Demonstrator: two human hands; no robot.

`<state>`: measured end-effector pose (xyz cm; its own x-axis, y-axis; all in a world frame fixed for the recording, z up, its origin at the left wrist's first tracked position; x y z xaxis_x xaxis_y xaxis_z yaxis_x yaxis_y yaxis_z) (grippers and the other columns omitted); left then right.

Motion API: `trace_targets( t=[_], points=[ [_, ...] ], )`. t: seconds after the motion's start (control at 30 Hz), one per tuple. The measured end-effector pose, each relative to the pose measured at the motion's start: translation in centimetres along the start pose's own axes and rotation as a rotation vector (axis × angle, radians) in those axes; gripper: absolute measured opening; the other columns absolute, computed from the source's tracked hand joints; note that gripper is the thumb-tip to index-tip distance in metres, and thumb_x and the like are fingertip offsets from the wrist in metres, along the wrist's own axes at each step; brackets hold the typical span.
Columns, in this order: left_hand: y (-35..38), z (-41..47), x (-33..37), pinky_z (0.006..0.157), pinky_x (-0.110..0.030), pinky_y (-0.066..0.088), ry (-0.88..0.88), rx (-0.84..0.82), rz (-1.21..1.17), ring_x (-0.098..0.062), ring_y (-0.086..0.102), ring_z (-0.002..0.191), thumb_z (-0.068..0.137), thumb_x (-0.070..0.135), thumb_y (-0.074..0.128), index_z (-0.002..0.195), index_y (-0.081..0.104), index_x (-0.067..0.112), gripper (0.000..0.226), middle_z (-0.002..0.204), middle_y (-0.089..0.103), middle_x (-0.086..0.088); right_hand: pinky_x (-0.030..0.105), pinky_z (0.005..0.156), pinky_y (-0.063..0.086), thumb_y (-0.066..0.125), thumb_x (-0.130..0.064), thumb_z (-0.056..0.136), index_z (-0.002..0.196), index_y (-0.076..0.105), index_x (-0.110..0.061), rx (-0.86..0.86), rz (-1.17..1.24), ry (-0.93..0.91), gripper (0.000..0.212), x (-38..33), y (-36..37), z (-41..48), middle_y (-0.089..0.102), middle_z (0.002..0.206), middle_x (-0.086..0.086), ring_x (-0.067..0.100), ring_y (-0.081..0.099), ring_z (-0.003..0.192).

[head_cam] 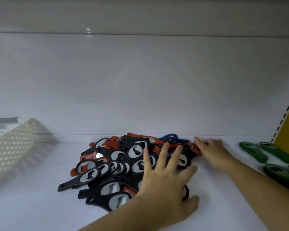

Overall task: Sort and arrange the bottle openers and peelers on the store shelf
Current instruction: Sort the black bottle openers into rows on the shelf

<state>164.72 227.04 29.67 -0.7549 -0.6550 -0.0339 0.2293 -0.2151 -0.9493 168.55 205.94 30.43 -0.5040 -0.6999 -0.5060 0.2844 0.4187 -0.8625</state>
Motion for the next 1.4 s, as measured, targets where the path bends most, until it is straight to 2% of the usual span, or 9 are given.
trace_targets(
  t=[0.1,0.23,0.4,0.67,0.77,0.9,1.1,1.23,1.4],
  points=[
    [-1.5,-2.0,-3.5,0.103,-0.067,-0.021,-0.085,-0.237,0.033,-0.023,-0.034,0.136,0.078,0.074,0.018,0.140,-0.007,0.056,0.070,0.153,-0.028,0.010,0.043,0.108,0.033,0.032,-0.067,0.087,0.139,0.040,-0.009,0.029,0.007,0.005,0.079,-2.7,2.6,-0.9,0.037,0.142,0.021,0.035,0.038,0.129],
    [-0.8,-3.1,-5.2,0.110,-0.063,-0.013,-0.097,-0.203,0.026,-0.023,-0.017,0.145,0.074,0.074,0.010,0.141,0.000,0.050,0.072,0.159,-0.010,0.007,0.046,0.105,0.036,0.033,-0.051,0.094,0.133,0.042,-0.015,0.039,0.064,-0.152,0.054,-7.6,5.4,-3.1,0.049,0.134,0.012,0.032,0.046,0.122],
    [-1.6,-5.9,-10.0,0.114,-0.055,-0.008,-0.183,-0.165,0.000,-0.016,-0.011,0.146,0.072,0.073,0.011,0.140,0.010,0.049,0.072,0.159,-0.003,0.012,0.046,0.109,0.030,0.033,-0.043,0.096,0.134,0.040,-0.012,0.027,0.031,-0.211,0.049,-12.8,8.2,-5.2,0.045,0.139,0.016,0.034,0.040,0.127],
    [-2.7,-8.2,-14.1,0.117,-0.050,-0.009,-0.287,-0.119,-0.046,-0.013,0.000,0.147,0.077,0.071,0.035,0.143,0.020,0.047,0.072,0.158,0.010,0.014,0.045,0.109,0.032,0.034,-0.058,0.093,0.137,0.041,-0.011,-0.081,0.185,-0.265,0.065,-17.1,10.2,-6.3,0.040,0.142,0.016,0.033,0.039,0.129],
    [-3.2,-8.0,-13.7,0.119,-0.039,0.003,-0.239,-0.019,-0.090,-0.008,0.016,0.142,0.080,0.062,0.050,0.144,0.028,0.039,0.071,0.152,0.027,0.015,0.041,0.109,0.034,0.039,-0.060,0.091,0.140,0.040,-0.012,-0.019,0.168,-0.332,0.069,-15.2,7.5,-6.9,0.036,0.146,0.012,0.029,0.035,0.134],
    [-3.9,-8.0,-13.4,0.102,-0.022,0.029,-0.196,0.155,-0.171,-0.010,0.045,0.120,0.082,0.057,0.042,0.131,0.049,0.028,0.058,0.128,0.054,0.012,0.027,0.100,0.034,0.063,-0.045,0.085,0.110,0.067,-0.016,0.103,0.157,-0.638,0.039,-12.3,5.0,-10.9,0.051,0.128,-0.002,0.016,0.043,0.123],
    [-4.3,-8.0,-12.9,0.076,-0.029,0.045,-0.192,0.390,-0.081,-0.019,0.056,0.087,0.088,0.030,0.040,0.107,0.062,0.015,0.033,0.095,0.065,0.002,0.026,0.101,0.032,0.066,-0.055,0.078,0.105,0.067,-0.022,-0.037,-0.061,-0.760,0.043,-12.2,6.9,-12.8,0.044,0.133,-0.010,0.012,0.034,0.126],
    [-4.7,-8.5,-12.4,0.068,-0.031,0.047,-0.183,0.459,-0.020,-0.021,0.056,0.079,0.087,0.023,0.044,0.101,0.061,0.013,0.024,0.088,0.065,0.000,0.023,0.082,0.038,0.071,-0.036,0.080,0.077,0.057,-0.022,-0.006,0.120,-0.772,0.020,-11.9,6.3,-12.6,0.055,0.102,-0.010,0.013,0.047,0.104],
    [-6.2,-9.2,-12.0,0.074,-0.027,0.043,-0.283,0.622,-0.155,-0.011,0.053,0.085,0.090,0.018,0.045,0.099,0.059,0.017,0.017,0.089,0.062,0.005,0.023,0.057,0.042,0.058,-0.028,0.092,0.077,0.056,-0.029,-0.001,0.481,-0.653,0.015,-10.6,3.8,-11.7,0.063,0.073,-0.006,0.006,0.055,0.059]
  ],
)
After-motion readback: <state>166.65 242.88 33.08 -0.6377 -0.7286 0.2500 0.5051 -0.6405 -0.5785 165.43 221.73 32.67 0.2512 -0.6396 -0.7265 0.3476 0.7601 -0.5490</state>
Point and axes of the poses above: each hand's wrist, its own z-axis towards the middle knuckle, its own y-axis out of the palm, x = y × z, the point moved 4 cm from there along z, towards the middle knuckle
